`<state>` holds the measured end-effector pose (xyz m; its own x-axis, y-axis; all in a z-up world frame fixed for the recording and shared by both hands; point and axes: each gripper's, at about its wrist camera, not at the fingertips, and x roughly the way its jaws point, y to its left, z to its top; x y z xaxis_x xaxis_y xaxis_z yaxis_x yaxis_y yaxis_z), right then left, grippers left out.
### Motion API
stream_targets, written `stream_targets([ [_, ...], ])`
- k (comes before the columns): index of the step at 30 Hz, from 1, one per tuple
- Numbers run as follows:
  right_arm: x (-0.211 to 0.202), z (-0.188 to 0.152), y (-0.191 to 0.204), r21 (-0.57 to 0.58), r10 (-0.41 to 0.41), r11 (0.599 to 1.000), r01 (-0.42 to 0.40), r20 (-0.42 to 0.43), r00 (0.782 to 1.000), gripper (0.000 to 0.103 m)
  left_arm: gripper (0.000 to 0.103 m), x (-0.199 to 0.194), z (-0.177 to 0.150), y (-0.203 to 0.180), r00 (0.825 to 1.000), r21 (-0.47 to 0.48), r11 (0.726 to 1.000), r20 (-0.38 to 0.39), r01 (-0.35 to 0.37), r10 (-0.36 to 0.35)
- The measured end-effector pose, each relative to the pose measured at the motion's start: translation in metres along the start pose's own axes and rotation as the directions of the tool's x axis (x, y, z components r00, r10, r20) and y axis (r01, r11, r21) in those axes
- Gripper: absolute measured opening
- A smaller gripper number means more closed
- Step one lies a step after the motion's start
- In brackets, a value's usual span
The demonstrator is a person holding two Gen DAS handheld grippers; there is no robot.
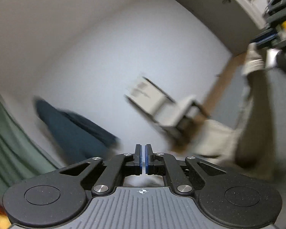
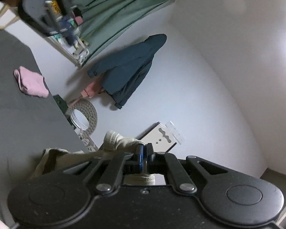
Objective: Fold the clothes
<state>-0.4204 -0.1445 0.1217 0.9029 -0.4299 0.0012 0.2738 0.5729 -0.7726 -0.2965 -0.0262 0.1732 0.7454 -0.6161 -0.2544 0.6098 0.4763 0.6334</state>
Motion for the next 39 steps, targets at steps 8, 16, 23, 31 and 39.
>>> stream_targets([
  [8, 0.036, -0.030, -0.009, 0.052, 0.097, 0.994, -0.092, -0.102, 0.990, 0.004, 0.042, 0.043, -0.042, -0.093, 0.906, -0.192, 0.907, -0.135, 0.374, -0.402],
  [16, 0.078, -0.091, -0.020, 0.057, 0.008, 0.998, 0.012, -0.324, 0.946, 0.004, 0.087, 0.091, -0.029, -0.154, 0.917, -0.115, 0.916, -0.063, 0.385, -0.394],
  [23, 0.140, -0.187, -0.007, 0.062, 0.062, 0.998, -0.028, -0.651, 0.757, 0.004, 0.087, 0.121, -0.033, -0.174, 0.887, -0.096, 0.905, -0.182, 0.414, -0.424],
  [31, 0.128, -0.177, 0.018, 0.087, 0.380, 0.911, -0.403, -0.556, 0.739, 0.040, 0.087, 0.137, -0.056, -0.172, 0.778, -0.347, 0.794, -0.225, 0.499, -0.587],
  [39, 0.156, -0.152, 0.048, 0.305, 0.846, 0.534, -0.789, -0.186, 0.500, 0.040, 0.087, 0.165, -0.073, -0.163, 0.720, -0.529, 0.685, -0.184, 0.501, -0.669],
])
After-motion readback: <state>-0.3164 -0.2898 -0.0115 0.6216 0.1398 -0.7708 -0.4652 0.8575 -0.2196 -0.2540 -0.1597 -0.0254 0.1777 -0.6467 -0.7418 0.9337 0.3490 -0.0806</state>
